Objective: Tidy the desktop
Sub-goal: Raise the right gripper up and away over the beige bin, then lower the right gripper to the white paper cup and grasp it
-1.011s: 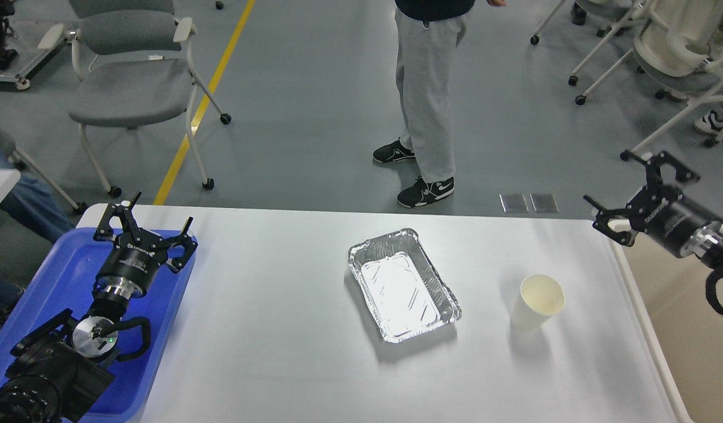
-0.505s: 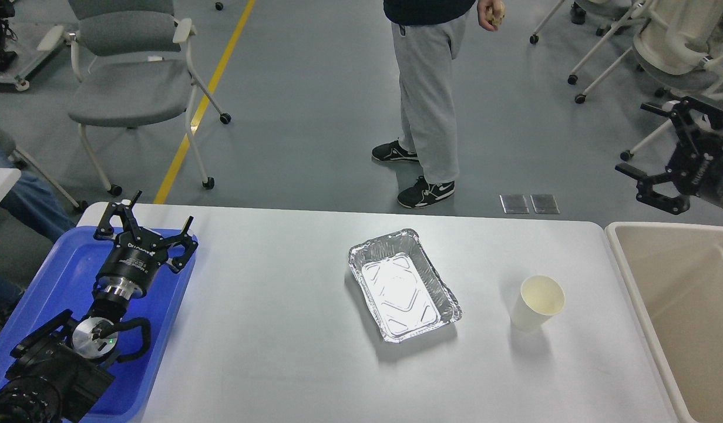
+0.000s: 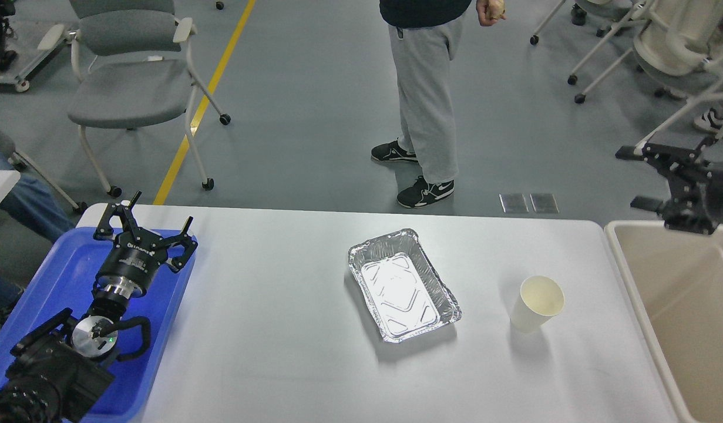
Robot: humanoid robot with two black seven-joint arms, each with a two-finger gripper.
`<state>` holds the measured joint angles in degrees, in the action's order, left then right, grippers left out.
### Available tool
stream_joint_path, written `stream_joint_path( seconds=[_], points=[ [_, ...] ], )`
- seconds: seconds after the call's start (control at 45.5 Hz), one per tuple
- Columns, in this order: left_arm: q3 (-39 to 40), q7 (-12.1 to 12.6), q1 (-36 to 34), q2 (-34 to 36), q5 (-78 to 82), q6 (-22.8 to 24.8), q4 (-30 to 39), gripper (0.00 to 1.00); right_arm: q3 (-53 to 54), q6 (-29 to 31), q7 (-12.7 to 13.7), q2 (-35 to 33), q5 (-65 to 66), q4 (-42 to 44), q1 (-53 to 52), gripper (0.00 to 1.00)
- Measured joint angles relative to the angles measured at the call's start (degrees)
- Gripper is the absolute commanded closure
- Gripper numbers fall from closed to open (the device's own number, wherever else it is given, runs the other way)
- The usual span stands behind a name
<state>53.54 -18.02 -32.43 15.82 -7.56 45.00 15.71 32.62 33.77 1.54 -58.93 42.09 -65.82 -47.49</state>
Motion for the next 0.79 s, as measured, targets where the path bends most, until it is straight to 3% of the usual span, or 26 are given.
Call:
stream_joint_path(
  seconds=[0.33,0.791],
  points=[
    [0.1,0.0,0.0,0.0,0.0,0.0,0.0,0.0,-9.9,-4.5,0.0,2.6,15.4,-5.7,0.2,0.0],
    [0.1,0.0,0.0,0.0,0.0,0.0,0.0,0.0,-15.9,-12.0,-0.3,12.3,23.9,1.1,3.0,0.0]
  ],
)
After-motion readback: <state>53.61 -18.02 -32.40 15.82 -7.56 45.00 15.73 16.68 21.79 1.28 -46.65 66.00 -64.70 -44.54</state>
